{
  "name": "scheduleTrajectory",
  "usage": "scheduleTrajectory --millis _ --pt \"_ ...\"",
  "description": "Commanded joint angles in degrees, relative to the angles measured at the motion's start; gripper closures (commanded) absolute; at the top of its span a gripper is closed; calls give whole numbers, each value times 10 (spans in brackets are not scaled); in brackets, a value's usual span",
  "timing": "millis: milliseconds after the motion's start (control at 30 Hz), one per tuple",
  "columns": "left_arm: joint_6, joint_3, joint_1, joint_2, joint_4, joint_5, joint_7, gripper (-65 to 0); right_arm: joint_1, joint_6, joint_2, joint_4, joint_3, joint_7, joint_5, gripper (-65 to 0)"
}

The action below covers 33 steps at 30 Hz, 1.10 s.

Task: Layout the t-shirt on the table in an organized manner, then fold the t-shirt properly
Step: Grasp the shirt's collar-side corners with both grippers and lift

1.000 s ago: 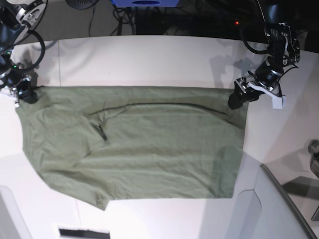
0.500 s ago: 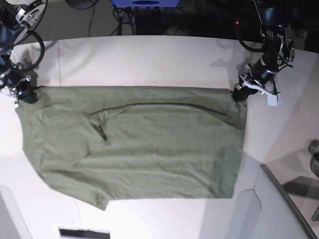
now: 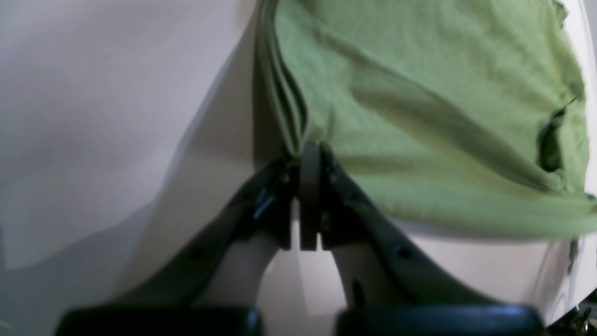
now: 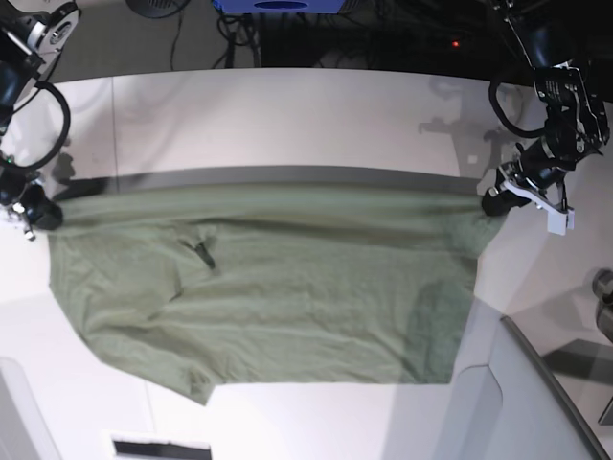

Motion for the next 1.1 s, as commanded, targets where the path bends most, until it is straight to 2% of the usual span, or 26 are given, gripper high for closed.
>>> scheduleTrajectory --millis 0,467,900,1067 --pt "-4 -6 -9 -12 14 -8 -8 0 11 5 16 22 1 16 13 -2" --pt "-4 -5 9 -11 16 -9 -6 0 -16 3 11 42 4 15 14 0" --pt "-4 -5 91 -7 78 -7 -8 0 -80 3 10 42 6 15 17 0" --pt "-4 -5 110 -8 78 -7 -9 0 -105 3 0 46 6 15 17 0"
